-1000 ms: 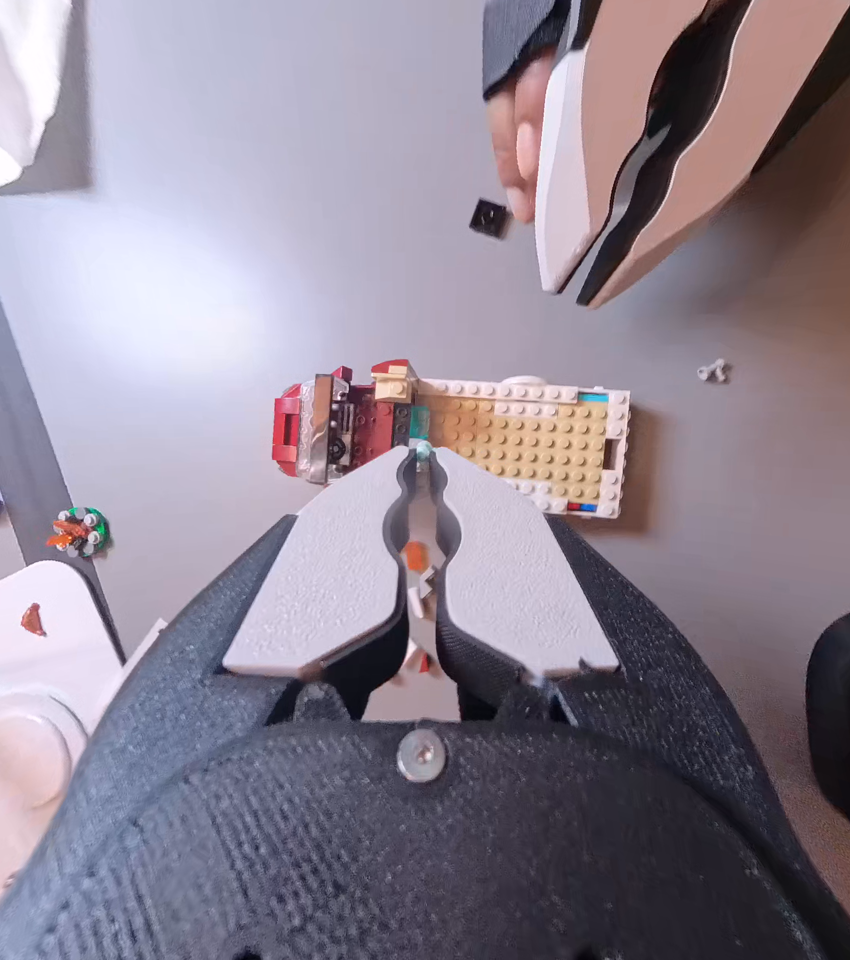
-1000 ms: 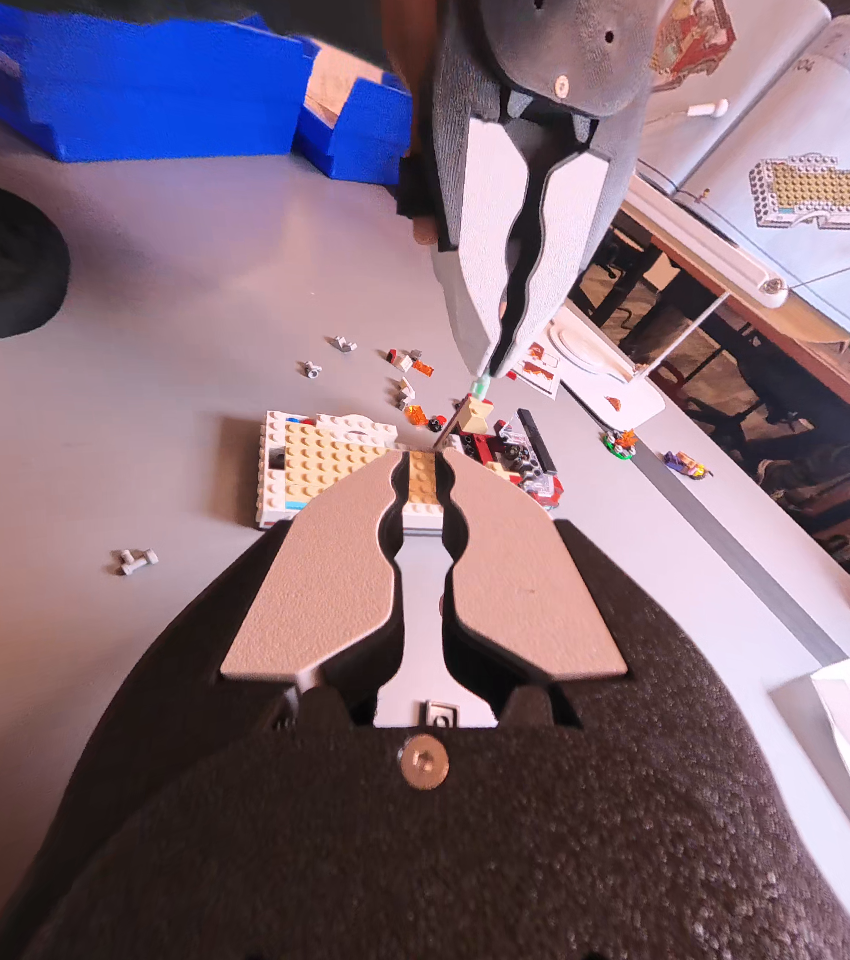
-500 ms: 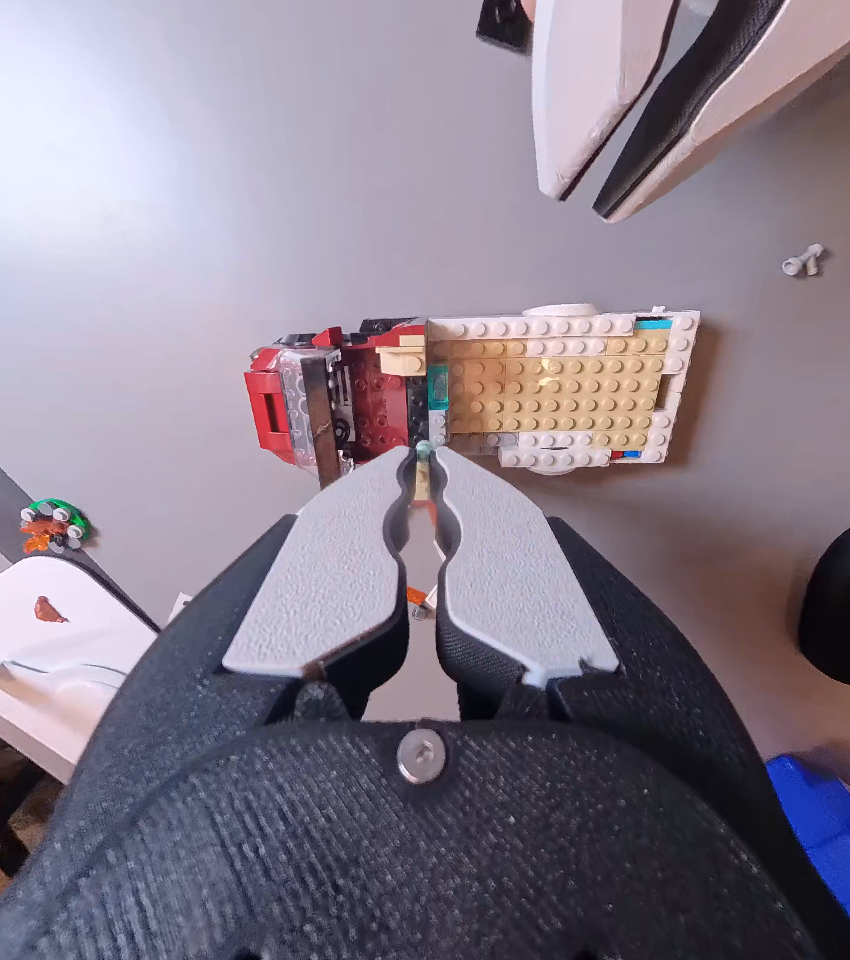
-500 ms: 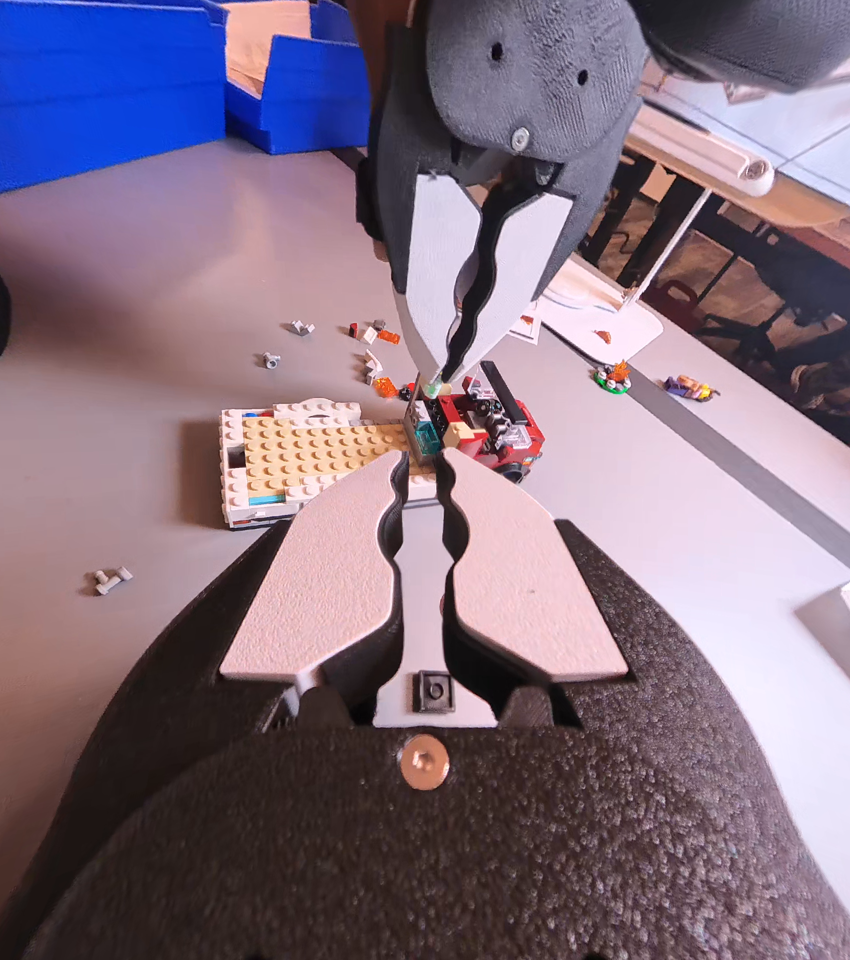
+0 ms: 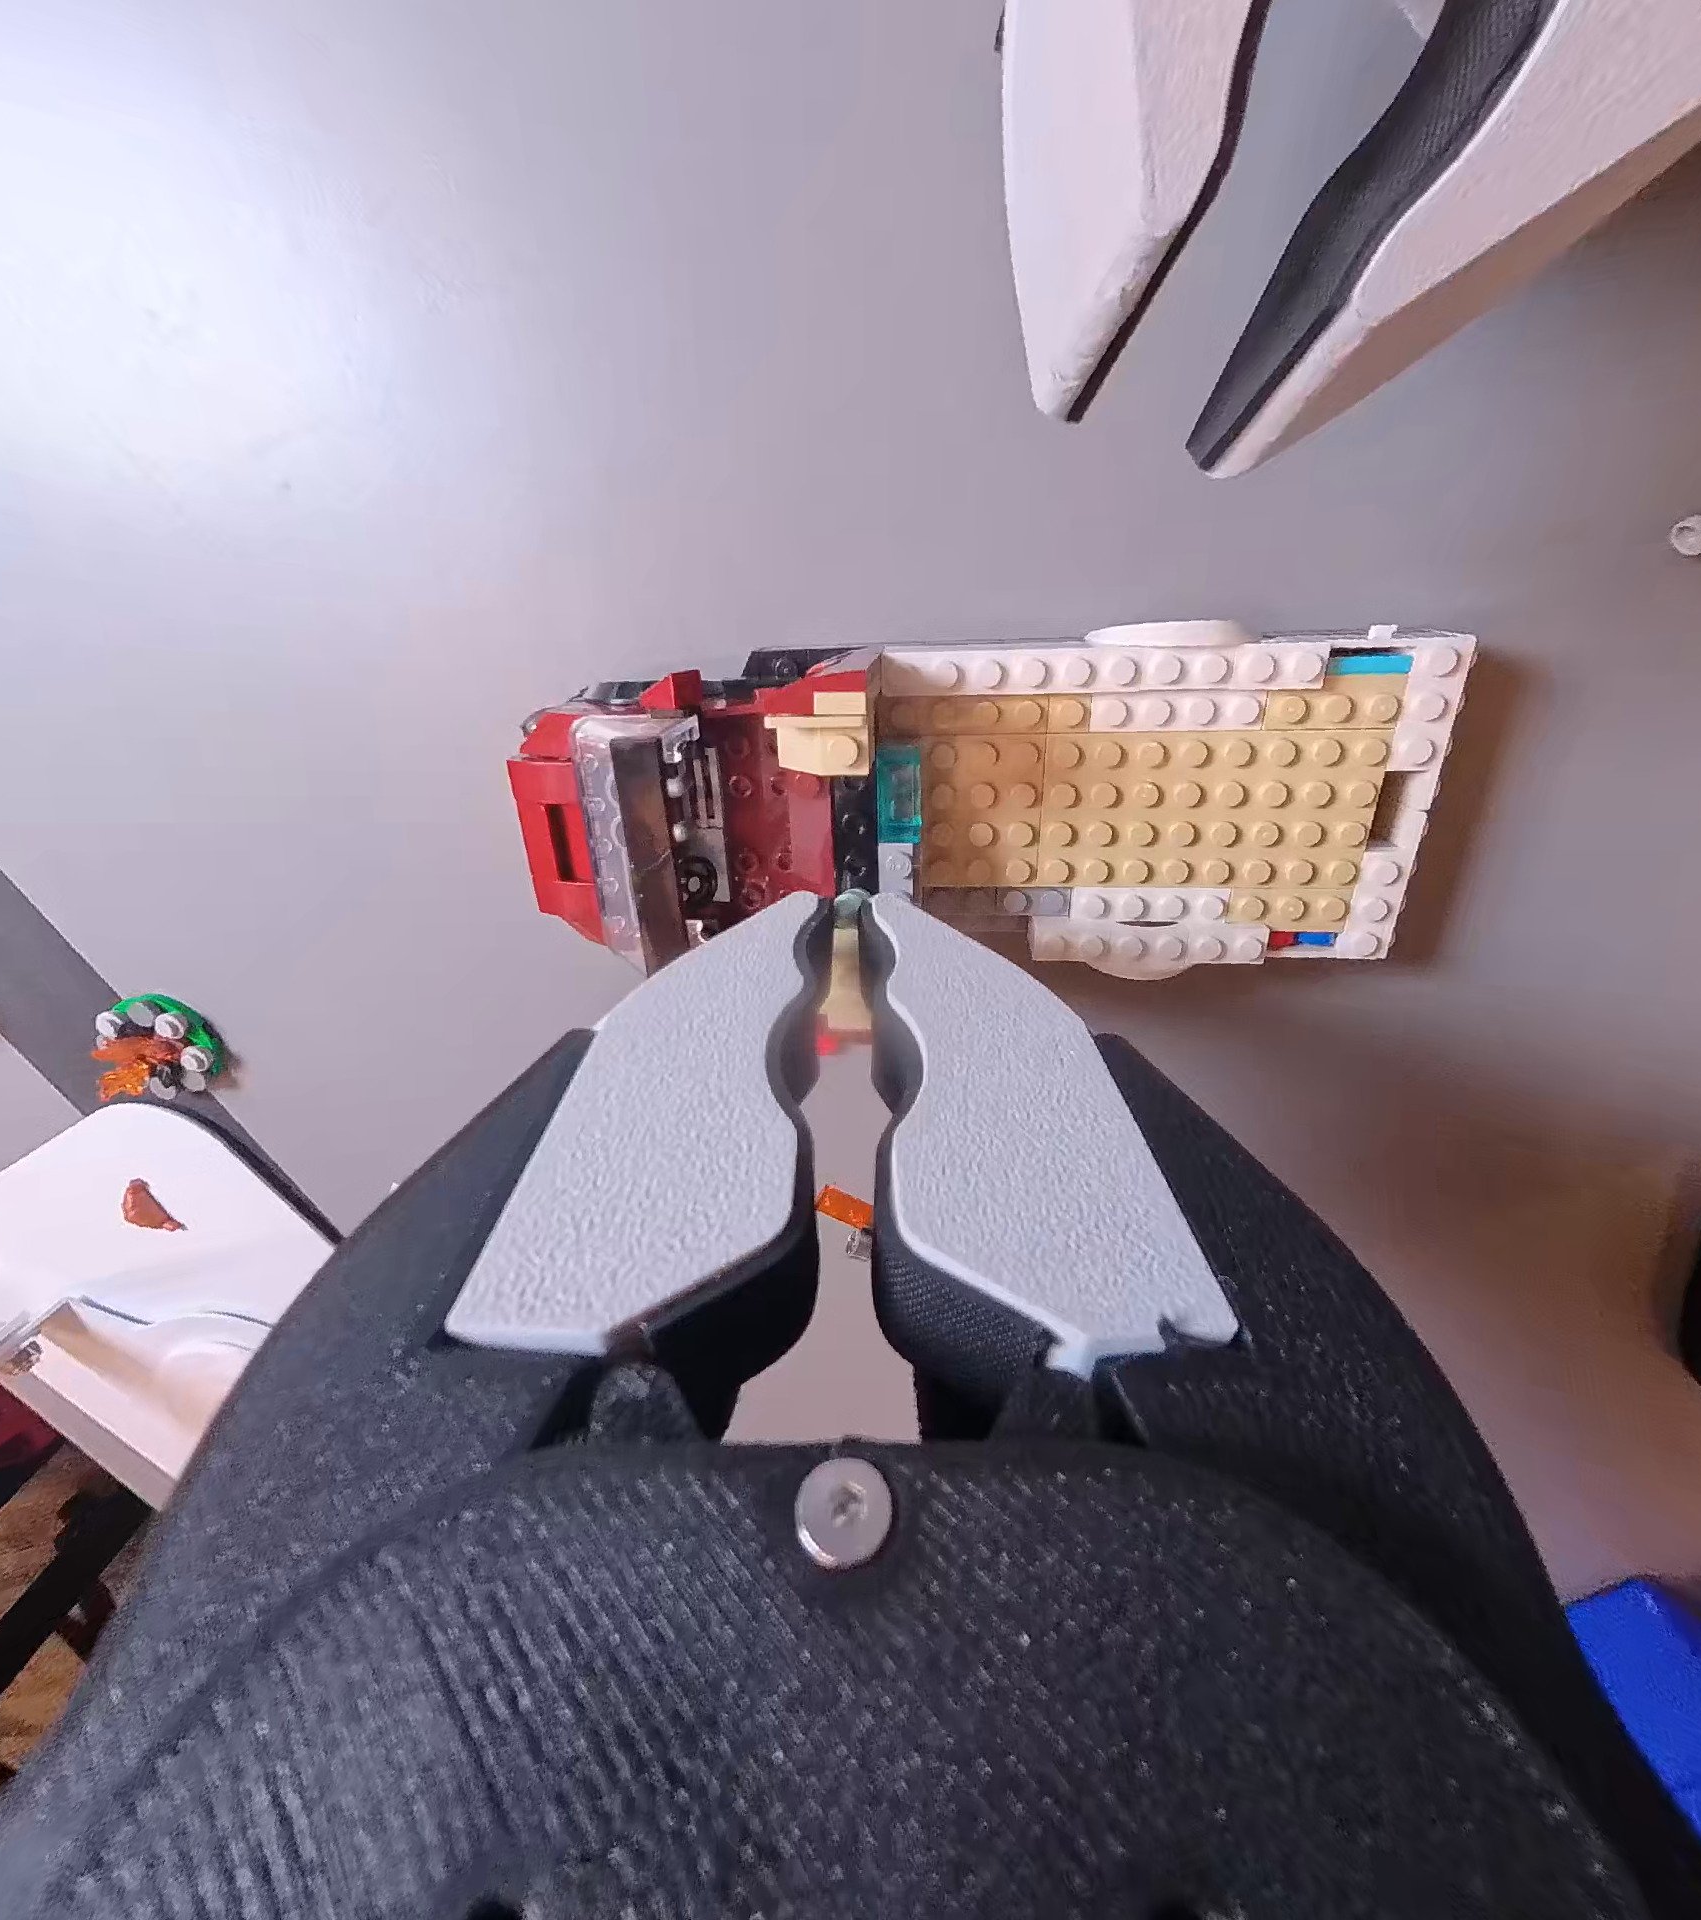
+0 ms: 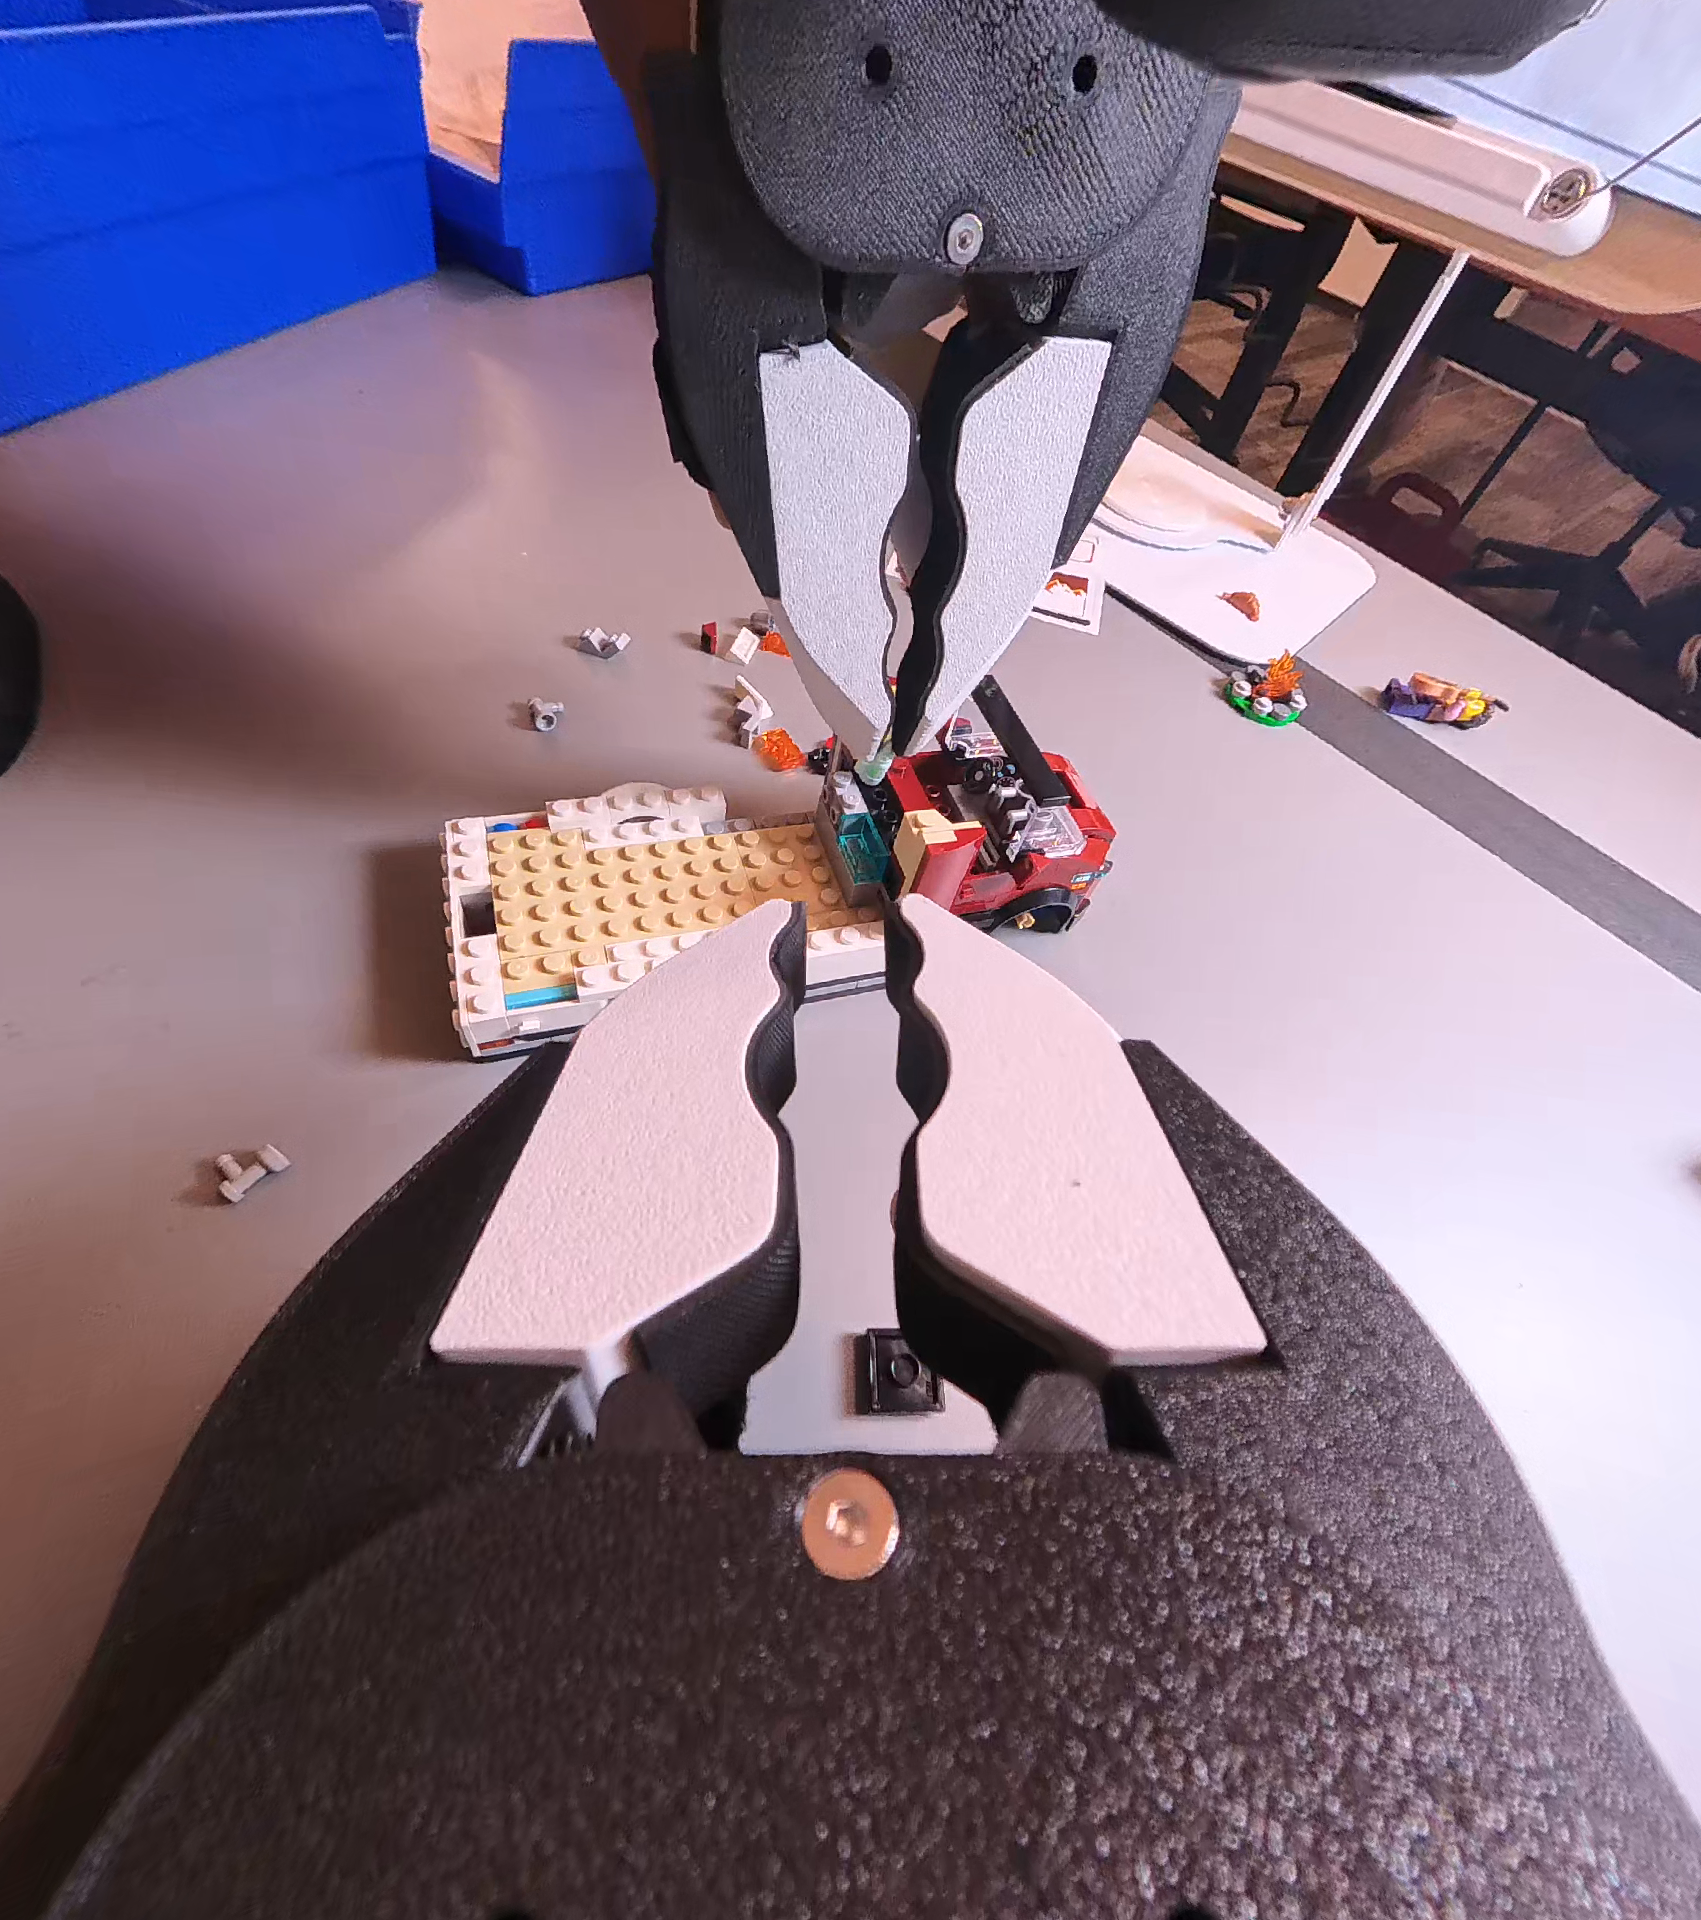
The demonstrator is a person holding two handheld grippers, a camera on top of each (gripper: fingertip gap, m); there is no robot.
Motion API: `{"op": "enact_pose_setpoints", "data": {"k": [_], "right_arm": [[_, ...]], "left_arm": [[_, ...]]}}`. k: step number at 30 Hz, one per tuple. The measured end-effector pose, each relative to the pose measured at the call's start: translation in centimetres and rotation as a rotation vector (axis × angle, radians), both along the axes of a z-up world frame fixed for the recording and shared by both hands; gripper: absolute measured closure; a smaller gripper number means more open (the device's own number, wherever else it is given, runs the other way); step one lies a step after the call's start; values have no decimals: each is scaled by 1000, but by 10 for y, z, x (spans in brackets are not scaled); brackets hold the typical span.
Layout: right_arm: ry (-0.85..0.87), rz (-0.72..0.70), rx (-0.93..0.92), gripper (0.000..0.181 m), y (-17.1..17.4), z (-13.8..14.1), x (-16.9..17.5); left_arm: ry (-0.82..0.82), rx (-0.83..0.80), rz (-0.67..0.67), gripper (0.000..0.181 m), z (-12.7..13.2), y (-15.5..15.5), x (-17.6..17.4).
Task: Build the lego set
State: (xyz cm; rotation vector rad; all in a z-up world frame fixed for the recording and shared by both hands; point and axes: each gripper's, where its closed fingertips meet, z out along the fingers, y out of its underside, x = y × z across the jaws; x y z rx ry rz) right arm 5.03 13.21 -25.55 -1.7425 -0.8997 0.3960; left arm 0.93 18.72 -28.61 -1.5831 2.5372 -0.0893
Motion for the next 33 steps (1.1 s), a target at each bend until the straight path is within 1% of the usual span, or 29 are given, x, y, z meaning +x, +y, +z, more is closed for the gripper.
{"op": "enact_pose_setpoints", "data": {"k": [7,15,26,33], "right_arm": [[0,-6,6,167,1,2,2],[-2,-6,4,167,1,1,2],[-8,-8,5,167,1,0,2],[-3,-8,10,167,1,2,2]], "left_arm": [[-58,-23,10,177,0,1,-1],[-94,-8,2,177,-1,1,-5],[-5,-19,31,176,-3,1,-6],[12,-28,61,176,-3,1,-6]]}}
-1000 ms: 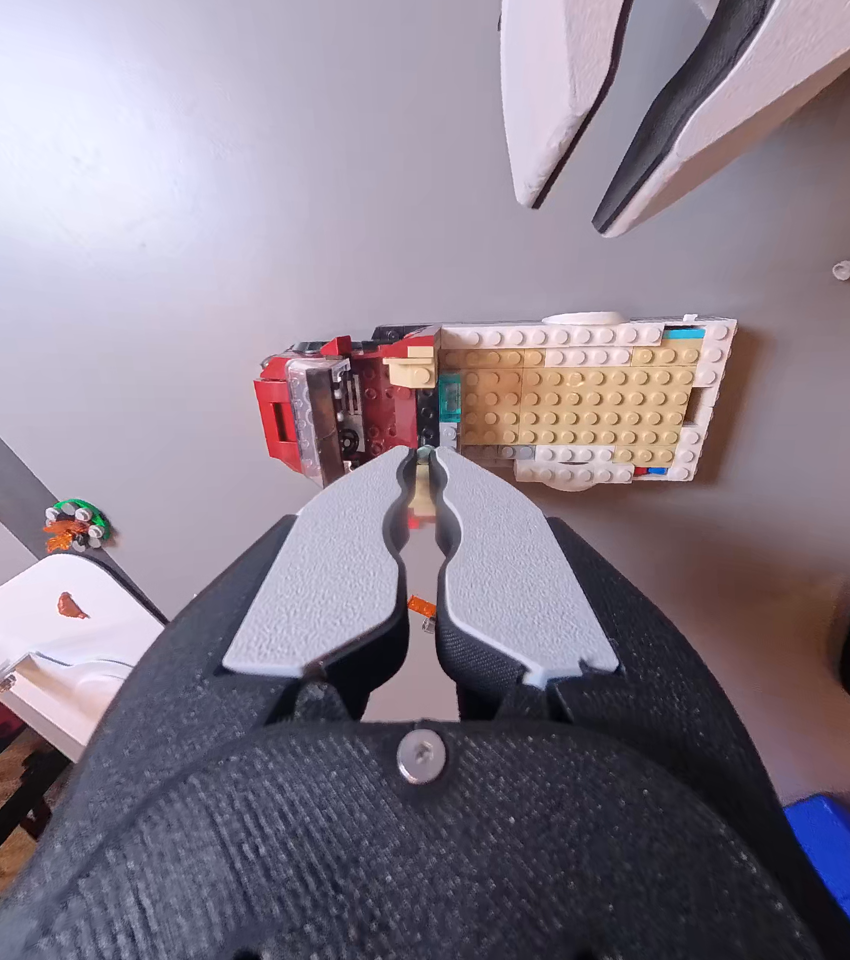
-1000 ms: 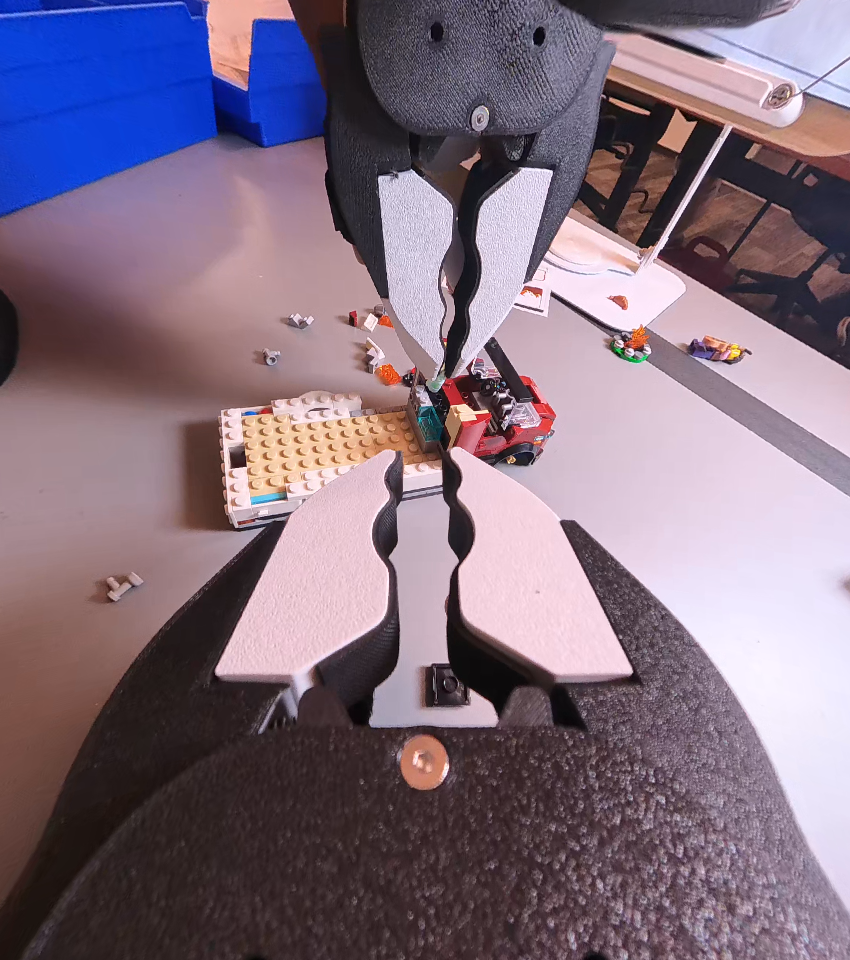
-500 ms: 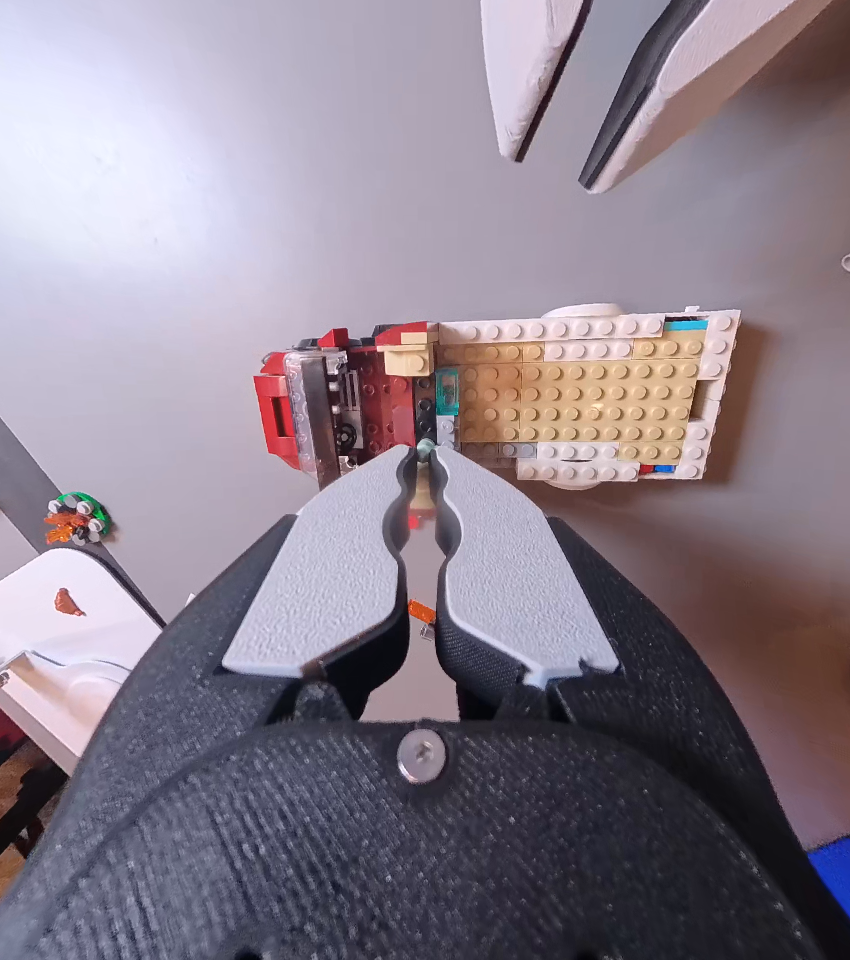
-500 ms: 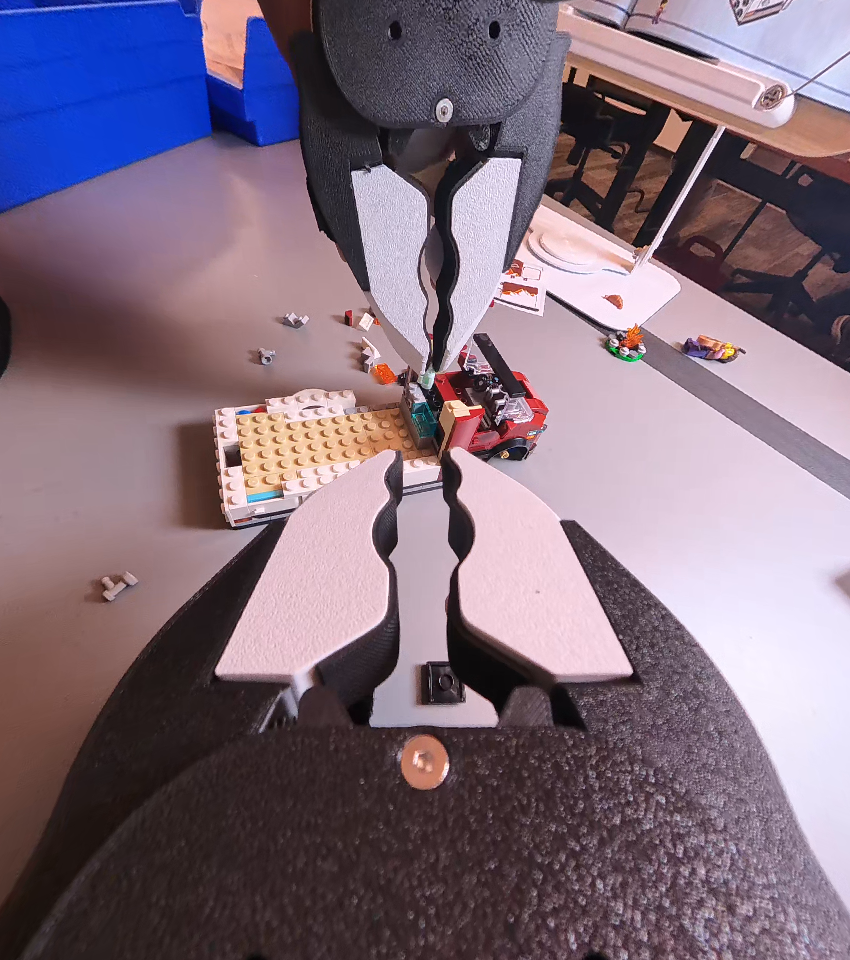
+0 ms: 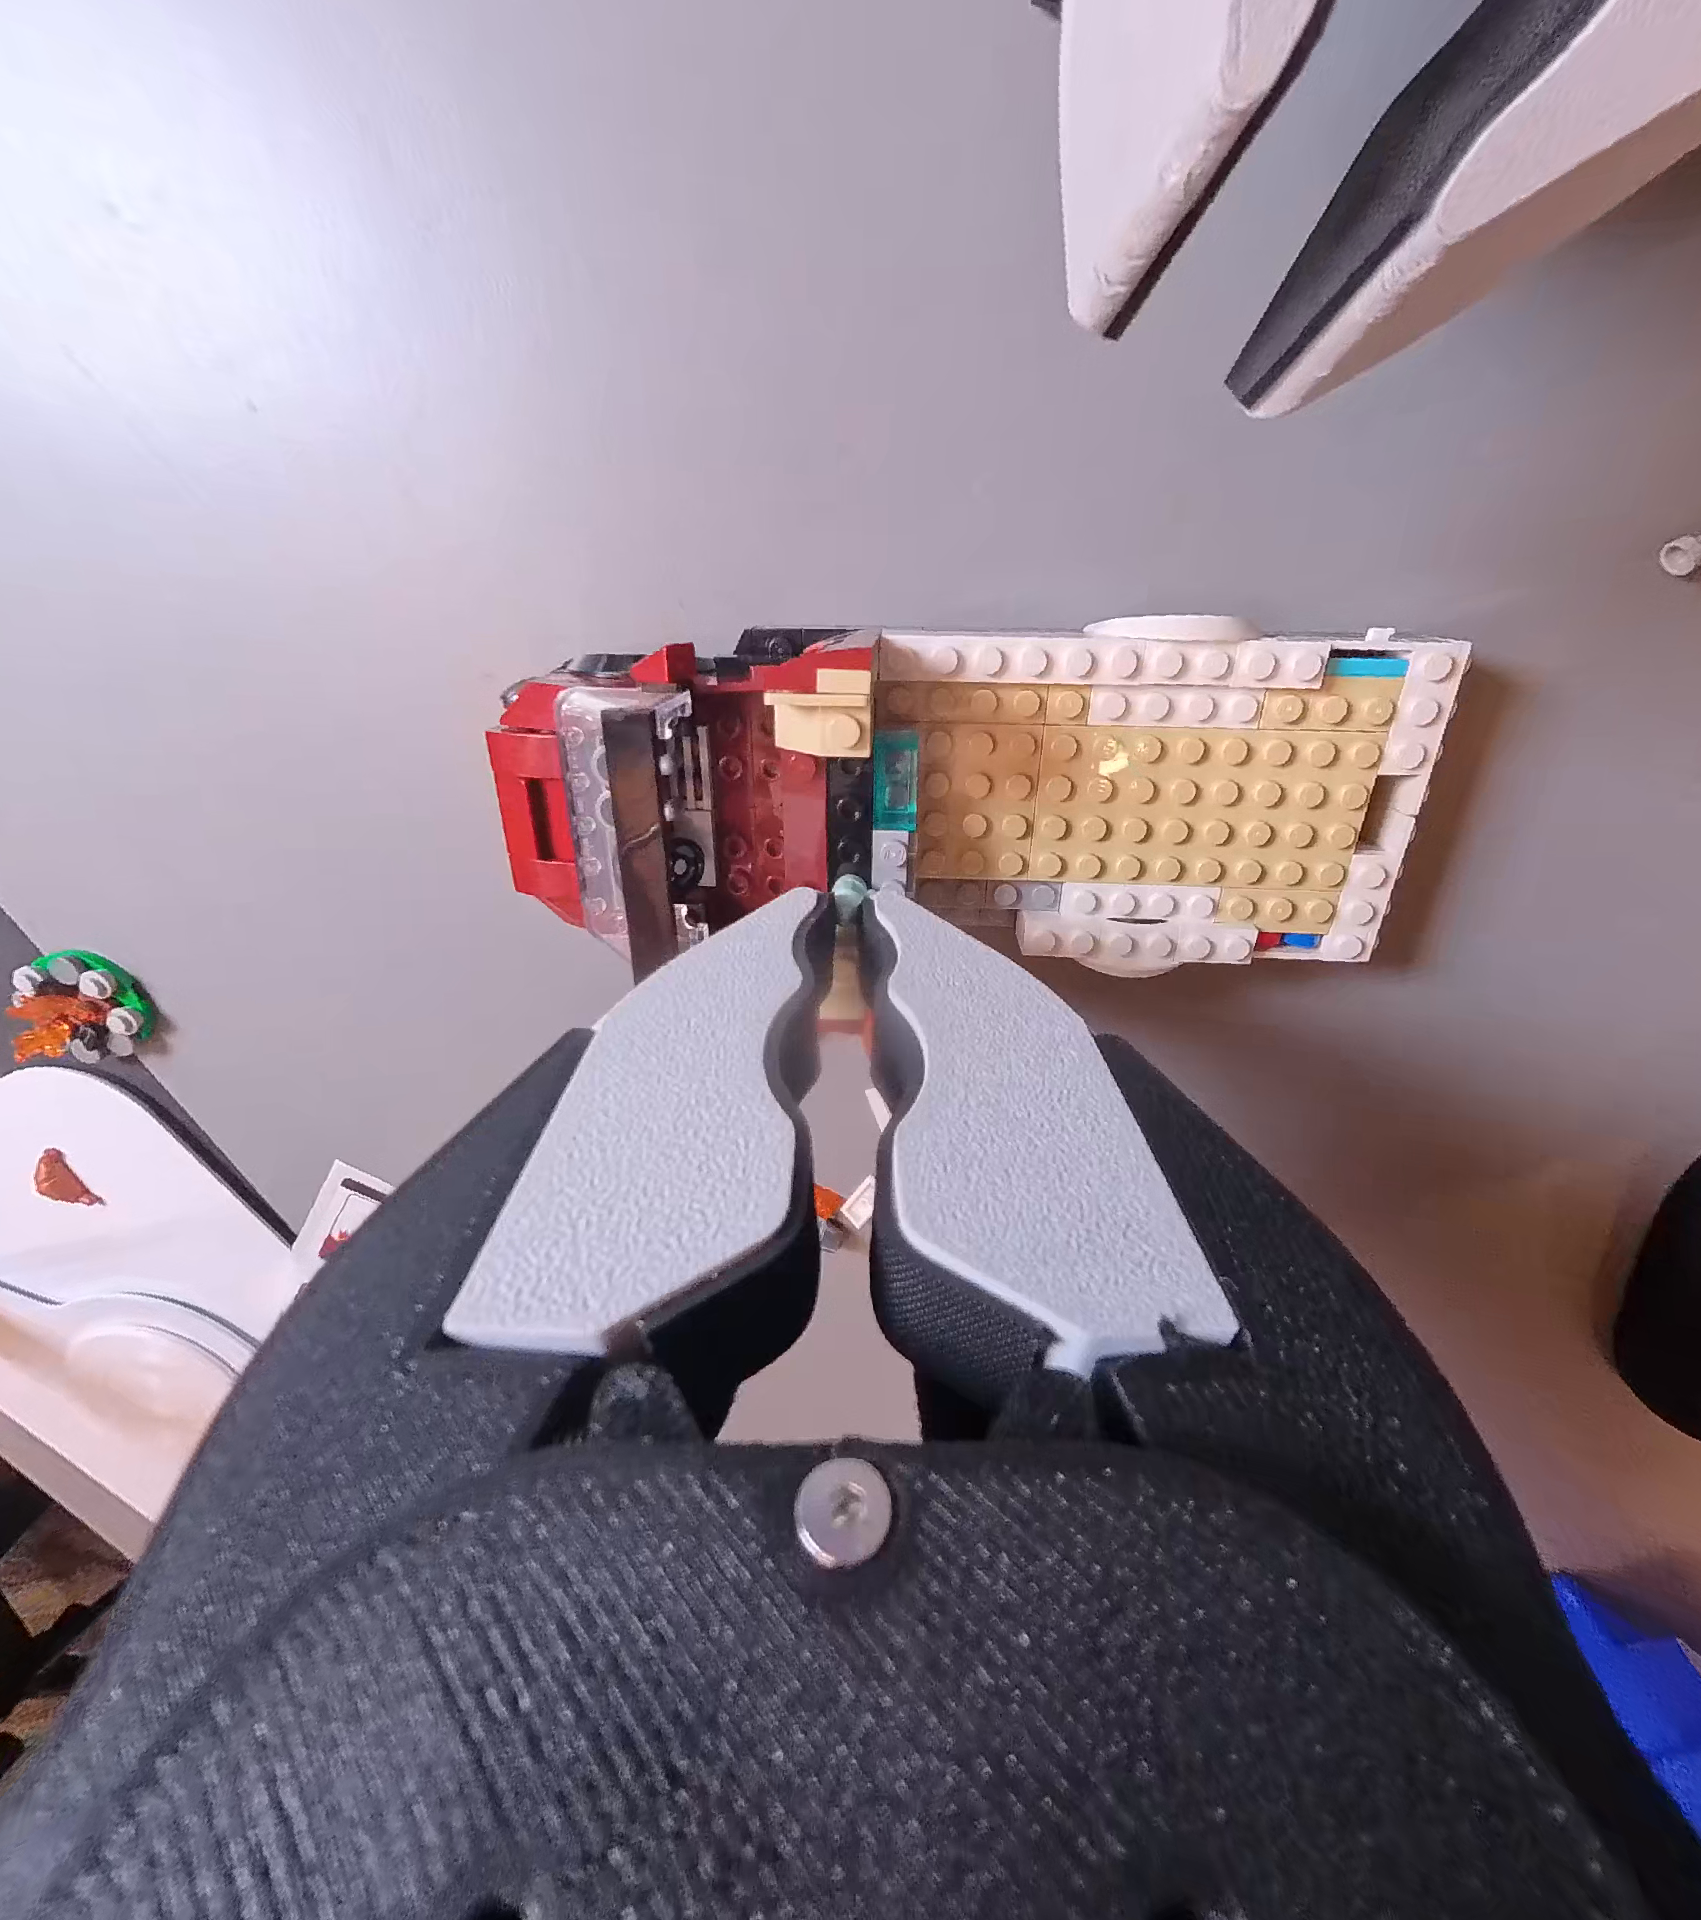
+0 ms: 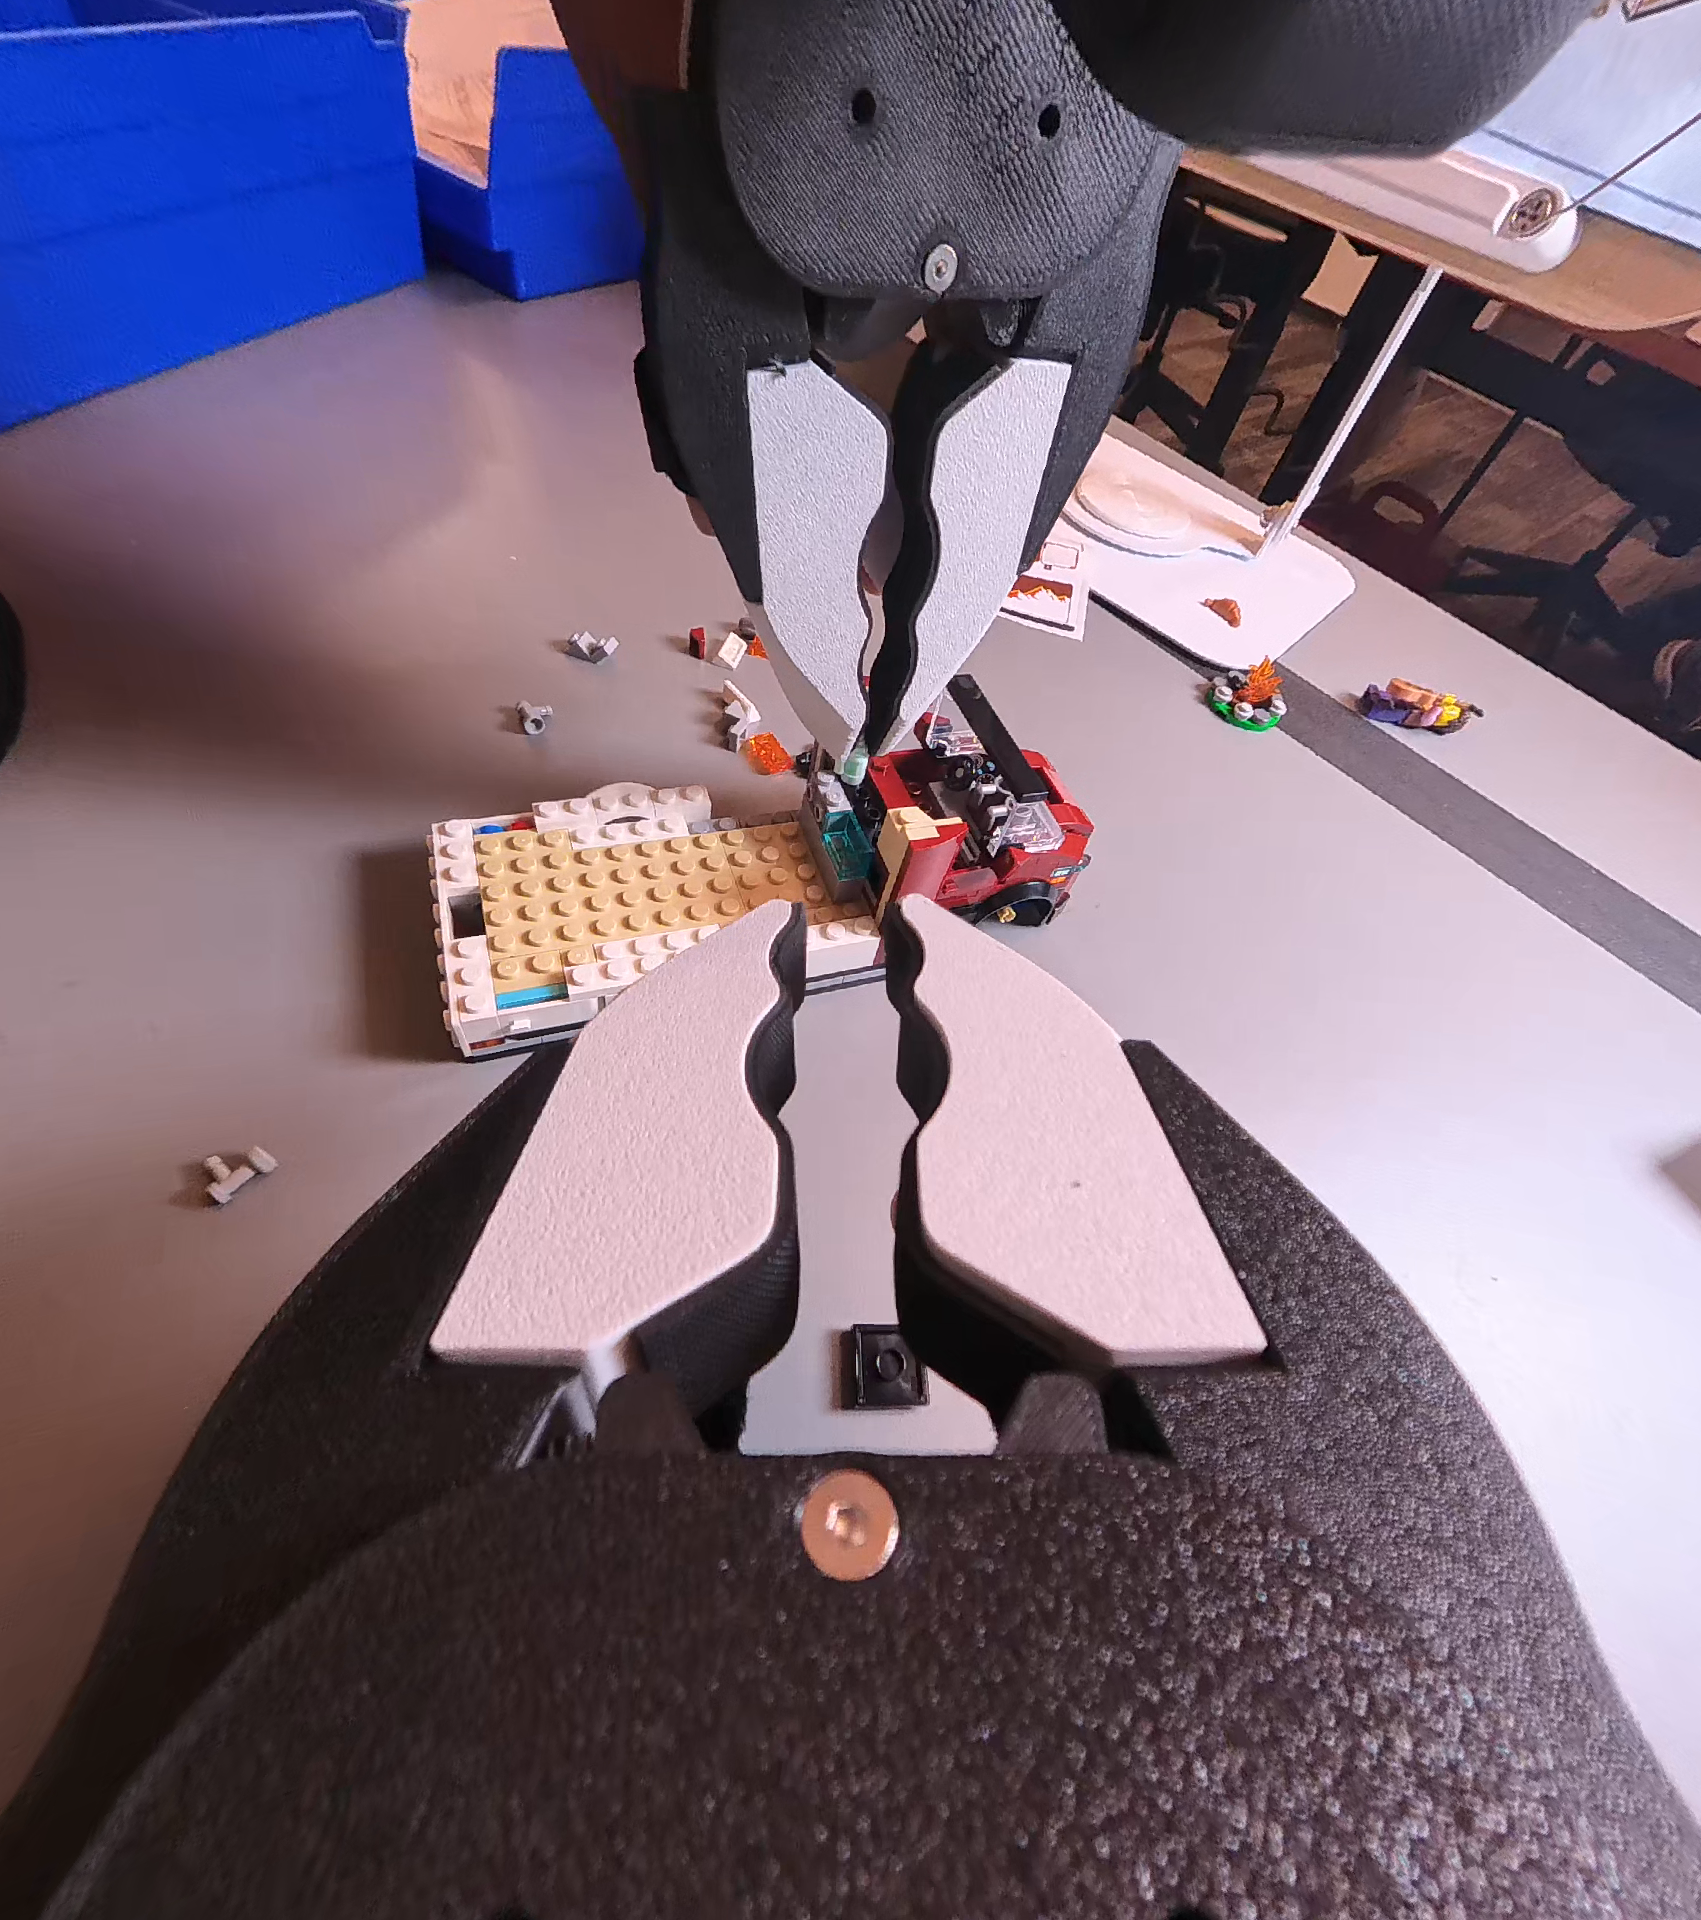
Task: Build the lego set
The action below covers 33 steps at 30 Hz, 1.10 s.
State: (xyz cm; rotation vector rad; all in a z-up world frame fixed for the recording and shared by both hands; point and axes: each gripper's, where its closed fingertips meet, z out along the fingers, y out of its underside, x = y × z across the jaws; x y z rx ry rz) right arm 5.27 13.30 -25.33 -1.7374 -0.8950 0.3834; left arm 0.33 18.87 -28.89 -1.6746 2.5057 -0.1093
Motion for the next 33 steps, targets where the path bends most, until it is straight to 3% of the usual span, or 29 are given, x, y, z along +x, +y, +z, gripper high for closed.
{"op": "enact_pose_setpoints", "data": {"k": [9,11,16,24,33], "right_arm": [[3,-5,21,167,0,4,1],[4,-6,21,167,0,5,1],[11,-6,25,167,0,6,2],[14,-16,29,166,2,7,4],[22,-55,19,165,9,5,12]], "left_arm": [[-2,39,-1,176,1,0,1],[-48,3,27,158,4,-5,3],[-308,19,78,147,36,-12,20],[-878,-81,311,153,90,-39,20],[-1193,-84,655,163,68,-42,-32]]}}
